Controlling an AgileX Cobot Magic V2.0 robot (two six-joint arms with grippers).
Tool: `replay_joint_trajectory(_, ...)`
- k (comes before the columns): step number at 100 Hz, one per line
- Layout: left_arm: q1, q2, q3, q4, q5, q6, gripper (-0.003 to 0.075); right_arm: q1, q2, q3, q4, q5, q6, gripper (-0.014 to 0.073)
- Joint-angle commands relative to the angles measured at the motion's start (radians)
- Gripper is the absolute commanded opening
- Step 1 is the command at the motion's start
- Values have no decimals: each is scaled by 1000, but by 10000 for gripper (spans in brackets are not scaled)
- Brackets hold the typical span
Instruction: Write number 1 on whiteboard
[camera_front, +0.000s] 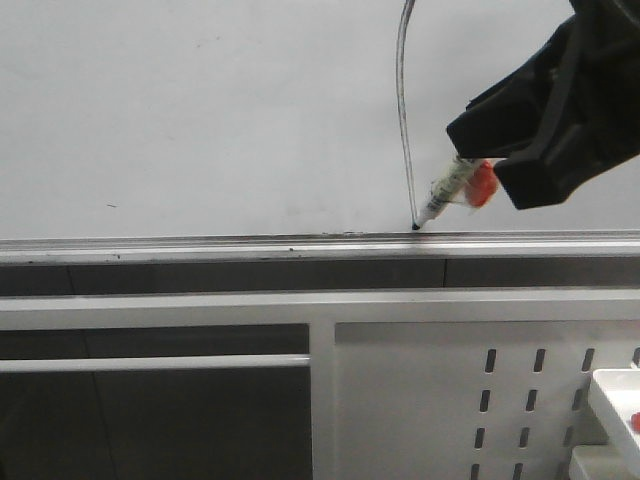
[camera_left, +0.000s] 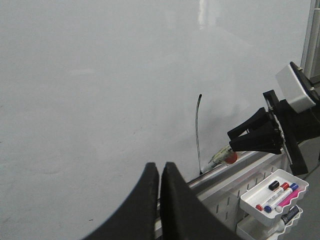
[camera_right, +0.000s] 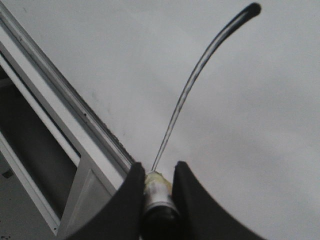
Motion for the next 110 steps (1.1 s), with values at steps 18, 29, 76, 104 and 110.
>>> replay_joint_trajectory(18,3,9,-26,-21,-48,-9,-20,-18,-17,-31,8,-166,-9,-52)
replay_joint_trajectory(29,3,9,-26,-44,-6,-9,-20,27,-69,-33,8,-112,82,-64)
replay_joint_trajectory(76,3,251,-328,66,489,196,272,535,-287,-318,3,437,94,-77)
replay_joint_trajectory(104,3,452,-517,6,655,287,271,651,-141,-452,-98,467,62,-77)
replay_joint_trajectory(110,1,471,-530,4,676,289,271,668,-114,-475,-107,463,62,-77)
